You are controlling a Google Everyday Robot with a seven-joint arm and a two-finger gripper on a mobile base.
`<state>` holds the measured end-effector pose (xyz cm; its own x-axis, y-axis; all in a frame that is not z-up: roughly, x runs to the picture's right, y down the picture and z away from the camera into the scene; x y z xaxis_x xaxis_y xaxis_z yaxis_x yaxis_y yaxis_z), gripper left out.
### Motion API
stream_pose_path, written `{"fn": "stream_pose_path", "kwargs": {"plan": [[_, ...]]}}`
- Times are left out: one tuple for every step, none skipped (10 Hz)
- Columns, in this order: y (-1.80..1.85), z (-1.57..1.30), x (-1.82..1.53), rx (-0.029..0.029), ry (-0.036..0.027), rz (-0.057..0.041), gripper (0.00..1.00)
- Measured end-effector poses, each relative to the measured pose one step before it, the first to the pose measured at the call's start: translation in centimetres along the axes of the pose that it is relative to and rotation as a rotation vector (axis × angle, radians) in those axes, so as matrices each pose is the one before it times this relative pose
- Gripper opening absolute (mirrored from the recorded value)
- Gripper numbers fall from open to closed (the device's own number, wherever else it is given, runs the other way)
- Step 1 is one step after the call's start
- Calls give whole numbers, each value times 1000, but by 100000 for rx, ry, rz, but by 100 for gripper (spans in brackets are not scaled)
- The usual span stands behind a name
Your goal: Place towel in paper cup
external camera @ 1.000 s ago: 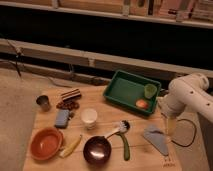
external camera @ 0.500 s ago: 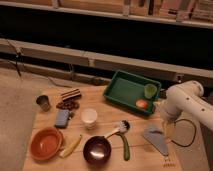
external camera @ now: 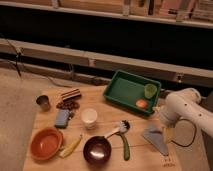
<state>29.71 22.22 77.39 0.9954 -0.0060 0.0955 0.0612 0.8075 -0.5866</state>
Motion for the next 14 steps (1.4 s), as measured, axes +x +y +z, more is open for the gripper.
{"fn": "stream_pose_path", "kwargs": {"plan": [[572,713,-198,-605,-693,-233,100],[114,230,329,-180,-162,-108,100],[-288,199,50,-358,-304,-401,100],[-119,374,-140,-655,-672,-1080,100],[243,480,-115,-516,-67,-249,100],[90,472,-314,-716,398,1508,100],[44,-54,50,-137,84,-18,100],[87,-156,-19,-255,49,-205,100],[31,-52,-21,-98,-27,-96,100],[15,5,-11,-26,3,-64,97],[44,-45,-60,185,175,-201,87],[-25,-8,6,71,2,9,81],[26,-131,-127,398,188,-378,80],[196,-989,-536,2337,212,-1398,80]]}}
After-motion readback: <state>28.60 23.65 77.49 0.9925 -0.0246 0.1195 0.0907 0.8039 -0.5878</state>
